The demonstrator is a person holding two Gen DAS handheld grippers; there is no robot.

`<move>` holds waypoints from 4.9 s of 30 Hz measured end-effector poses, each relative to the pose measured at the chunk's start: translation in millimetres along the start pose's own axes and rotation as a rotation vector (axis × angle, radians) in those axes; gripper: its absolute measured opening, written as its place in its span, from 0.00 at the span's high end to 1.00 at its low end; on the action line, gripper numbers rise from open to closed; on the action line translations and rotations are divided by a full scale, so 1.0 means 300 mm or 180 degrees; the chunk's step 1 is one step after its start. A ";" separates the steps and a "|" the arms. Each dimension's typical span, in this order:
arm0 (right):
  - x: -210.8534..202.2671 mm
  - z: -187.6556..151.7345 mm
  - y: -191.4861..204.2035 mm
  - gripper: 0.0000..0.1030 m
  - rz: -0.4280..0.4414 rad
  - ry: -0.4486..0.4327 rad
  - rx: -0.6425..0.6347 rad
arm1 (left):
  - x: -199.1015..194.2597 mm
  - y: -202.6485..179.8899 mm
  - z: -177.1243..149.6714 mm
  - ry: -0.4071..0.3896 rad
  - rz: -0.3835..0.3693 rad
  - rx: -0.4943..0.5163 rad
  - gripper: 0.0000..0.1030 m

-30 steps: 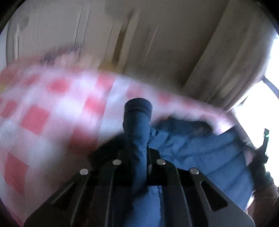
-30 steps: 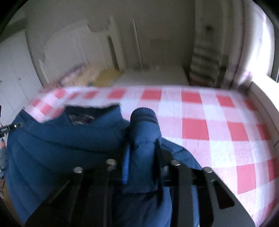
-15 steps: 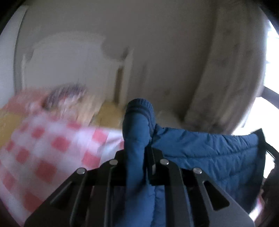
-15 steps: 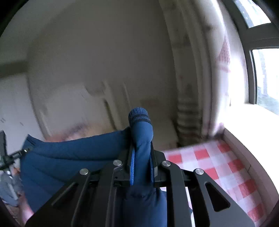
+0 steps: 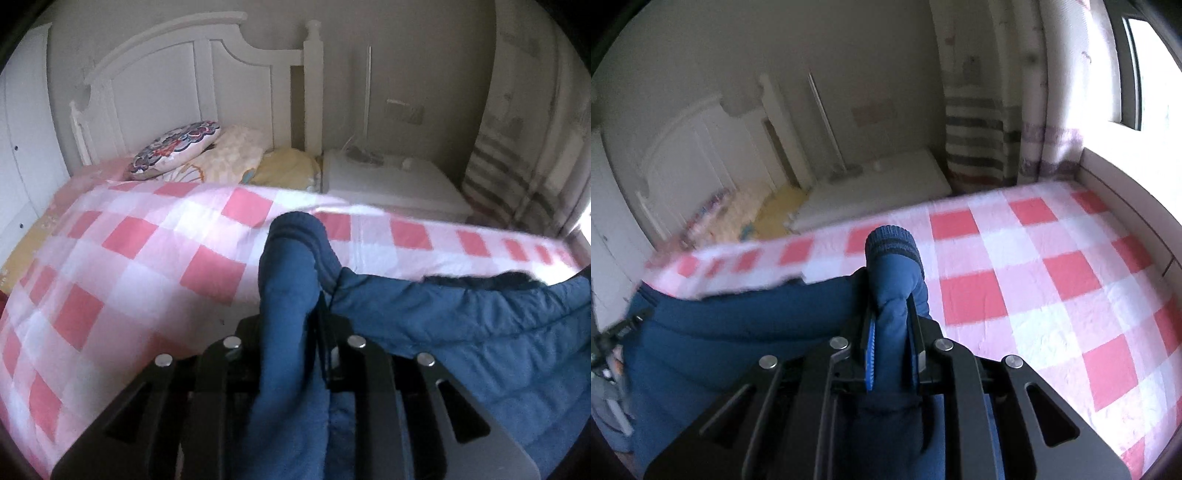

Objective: Fold large clothes

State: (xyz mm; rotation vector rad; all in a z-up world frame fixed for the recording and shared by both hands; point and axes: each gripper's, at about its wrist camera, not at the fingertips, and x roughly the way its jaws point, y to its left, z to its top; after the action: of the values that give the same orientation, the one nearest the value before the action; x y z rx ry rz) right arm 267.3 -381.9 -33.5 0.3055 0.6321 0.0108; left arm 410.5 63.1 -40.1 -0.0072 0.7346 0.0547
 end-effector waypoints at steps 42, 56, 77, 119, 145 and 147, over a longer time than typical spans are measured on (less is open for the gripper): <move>-0.579 -0.604 -0.178 0.75 0.0716 0.0054 -0.0335 | -0.412 0.271 -0.587 0.0194 -0.0796 -0.0366 0.70; -0.947 -0.890 -0.223 0.77 0.0651 0.0022 -0.0341 | -0.642 0.301 -0.817 0.0348 -0.1196 -0.0386 0.74; -0.822 -0.551 0.378 0.10 0.0168 -0.0299 -0.1326 | -0.856 -0.156 -0.411 -0.0885 -0.0380 0.0619 0.06; -0.414 -0.461 0.389 0.05 -0.0030 0.0615 -0.1399 | -0.488 -0.330 -0.481 -0.0037 -0.0182 0.1280 0.03; -0.024 -0.407 0.383 0.04 -0.0348 0.1122 -0.1299 | -0.112 -0.313 -0.368 0.0581 -0.0254 0.0982 0.02; -0.013 -0.400 0.369 0.04 -0.0272 0.1205 -0.1223 | -0.109 -0.310 -0.366 0.0599 -0.0272 0.0968 0.02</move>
State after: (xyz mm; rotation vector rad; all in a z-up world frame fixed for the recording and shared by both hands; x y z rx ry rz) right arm 203.5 -243.3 -91.4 -0.1004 1.0000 0.1089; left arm 317.7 -34.1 -100.8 0.2493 0.9239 -0.1413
